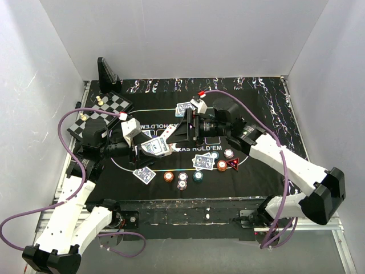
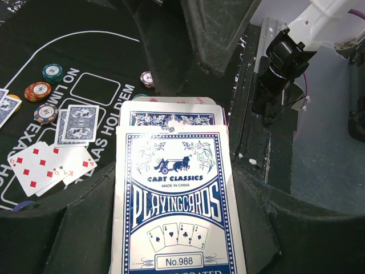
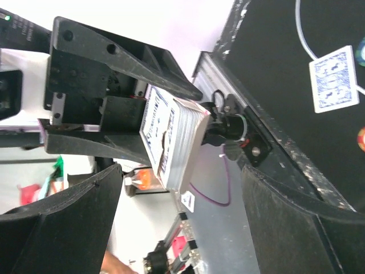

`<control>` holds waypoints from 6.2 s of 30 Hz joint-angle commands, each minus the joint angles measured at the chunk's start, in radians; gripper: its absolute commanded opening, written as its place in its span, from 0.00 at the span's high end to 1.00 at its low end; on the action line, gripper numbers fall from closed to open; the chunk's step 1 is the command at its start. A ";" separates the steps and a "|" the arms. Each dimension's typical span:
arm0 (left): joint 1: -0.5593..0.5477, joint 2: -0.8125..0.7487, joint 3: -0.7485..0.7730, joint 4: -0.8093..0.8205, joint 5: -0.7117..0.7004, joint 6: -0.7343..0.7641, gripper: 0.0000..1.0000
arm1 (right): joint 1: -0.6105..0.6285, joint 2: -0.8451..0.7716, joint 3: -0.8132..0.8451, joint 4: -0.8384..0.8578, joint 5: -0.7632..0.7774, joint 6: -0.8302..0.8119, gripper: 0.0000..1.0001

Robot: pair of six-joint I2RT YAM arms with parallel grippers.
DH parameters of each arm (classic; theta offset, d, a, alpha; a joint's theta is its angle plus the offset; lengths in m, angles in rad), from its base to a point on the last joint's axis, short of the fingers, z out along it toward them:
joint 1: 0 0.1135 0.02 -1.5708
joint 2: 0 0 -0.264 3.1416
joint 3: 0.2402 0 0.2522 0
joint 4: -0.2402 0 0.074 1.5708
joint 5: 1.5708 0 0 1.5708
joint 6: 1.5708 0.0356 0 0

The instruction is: Distribute texas hold em gaming equipment

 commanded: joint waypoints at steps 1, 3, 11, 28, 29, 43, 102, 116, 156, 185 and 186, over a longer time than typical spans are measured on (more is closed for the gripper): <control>-0.005 -0.011 0.026 0.033 0.020 -0.015 1.00 | -0.001 0.026 -0.009 0.305 -0.132 0.119 0.09; -0.003 -0.009 0.029 0.035 0.020 -0.019 1.00 | 0.001 0.057 -0.003 0.334 -0.146 0.145 0.09; -0.005 -0.005 0.054 0.047 -0.007 -0.006 1.00 | 0.036 0.125 -0.012 0.416 -0.170 0.230 0.32; -0.005 0.015 0.077 0.021 0.001 -0.019 0.89 | 0.060 0.139 -0.060 0.466 -0.137 0.299 0.99; -0.005 0.015 0.083 0.009 0.001 -0.021 0.87 | 0.060 0.134 -0.066 0.465 -0.135 0.299 0.99; -0.005 -0.077 0.117 -0.206 -0.196 -0.046 0.00 | -0.004 0.031 -0.202 0.358 -0.134 0.193 0.99; 0.201 0.027 0.255 -0.319 -0.585 -0.159 0.00 | 0.234 0.852 0.239 -0.129 0.319 -0.243 0.77; 0.201 0.030 0.224 -0.304 -0.590 -0.159 0.00 | 0.234 0.769 0.198 -0.173 0.406 -0.255 0.27; 0.448 0.231 0.141 -0.143 -0.503 -0.061 0.00 | -0.662 -0.288 -0.273 -0.276 0.632 -0.407 0.12; 0.706 0.379 -0.109 0.354 -0.607 -0.224 0.00 | -0.839 -0.345 -0.604 0.265 0.982 -0.738 0.08; 0.707 0.374 -0.124 0.371 -0.607 -0.222 0.00 | -0.839 -0.346 -0.626 0.303 0.983 -0.749 0.08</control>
